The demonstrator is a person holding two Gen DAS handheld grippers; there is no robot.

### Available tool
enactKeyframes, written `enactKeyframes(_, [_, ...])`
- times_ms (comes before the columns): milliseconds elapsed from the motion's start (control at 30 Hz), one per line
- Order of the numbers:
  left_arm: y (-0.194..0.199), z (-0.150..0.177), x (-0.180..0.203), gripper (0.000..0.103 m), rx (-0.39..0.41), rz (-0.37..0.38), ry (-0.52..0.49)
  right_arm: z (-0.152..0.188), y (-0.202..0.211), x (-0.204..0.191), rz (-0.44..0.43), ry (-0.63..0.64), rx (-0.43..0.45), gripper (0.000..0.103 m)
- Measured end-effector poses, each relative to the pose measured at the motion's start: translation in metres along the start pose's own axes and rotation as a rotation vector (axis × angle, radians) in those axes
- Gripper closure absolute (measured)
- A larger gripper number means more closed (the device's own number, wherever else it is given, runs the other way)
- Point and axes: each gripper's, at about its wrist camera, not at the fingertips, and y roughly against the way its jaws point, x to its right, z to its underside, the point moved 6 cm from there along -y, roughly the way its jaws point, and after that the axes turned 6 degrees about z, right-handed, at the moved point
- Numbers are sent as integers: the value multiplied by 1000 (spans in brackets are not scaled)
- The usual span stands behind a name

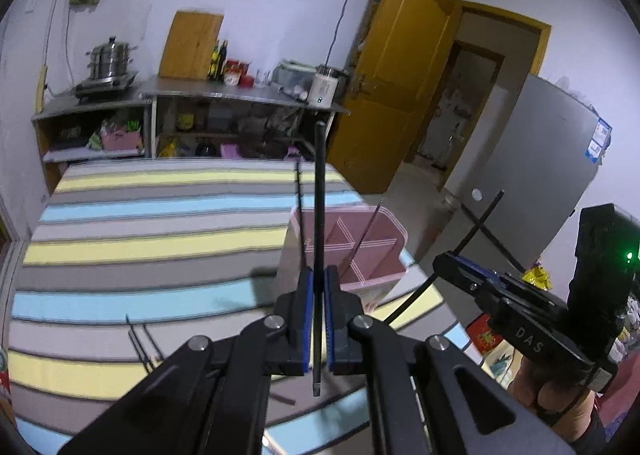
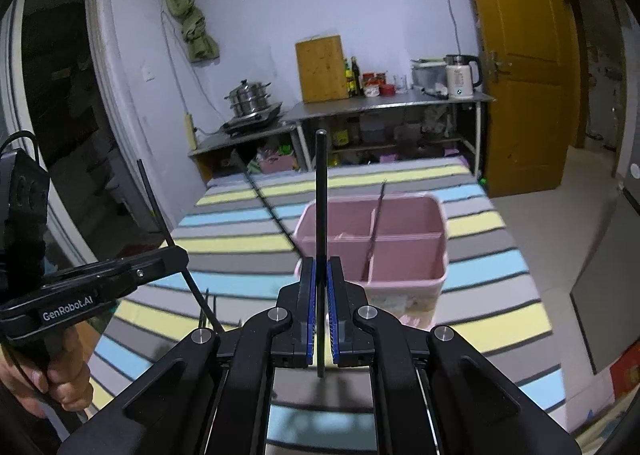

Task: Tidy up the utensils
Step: 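Lift both held chopsticks and carry them over the pink basket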

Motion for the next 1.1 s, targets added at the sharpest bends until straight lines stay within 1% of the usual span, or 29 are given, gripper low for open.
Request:
enactKeyframes(133, [7, -28, 8, 98, 61, 20, -14, -27, 13, 7, 19, -12, 64, 98])
enactKeyframes(300, [13, -63, 14, 98, 146, 34, -14, -62, 19, 13, 33, -33, 131, 98])
enactKeyframes(433, [6, -78, 14, 97, 180, 25, -24, -78, 16, 16, 31, -48, 156, 98])
enactKeyframes(500, [-4, -79, 12, 97, 179, 20, -25, -80, 12, 17, 30, -51, 158, 98])
enactKeyframes(567, [-14, -78, 8, 97, 172, 16, -18, -79, 4, 18, 26, -58, 153, 98])
enactKeyframes(700, [-33, -67, 1, 97, 147, 9, -10, -69, -14, 22, 32, -66, 121, 98])
enactKeyframes(833, [-48, -52, -4, 97, 116, 1, -7, -53, -37, 23, 34, -69, 69, 98])
enactKeyframes(1100, [-66, -31, -13, 97, 58, -2, 7, -25, -64, 27, 33, -75, -23, 97])
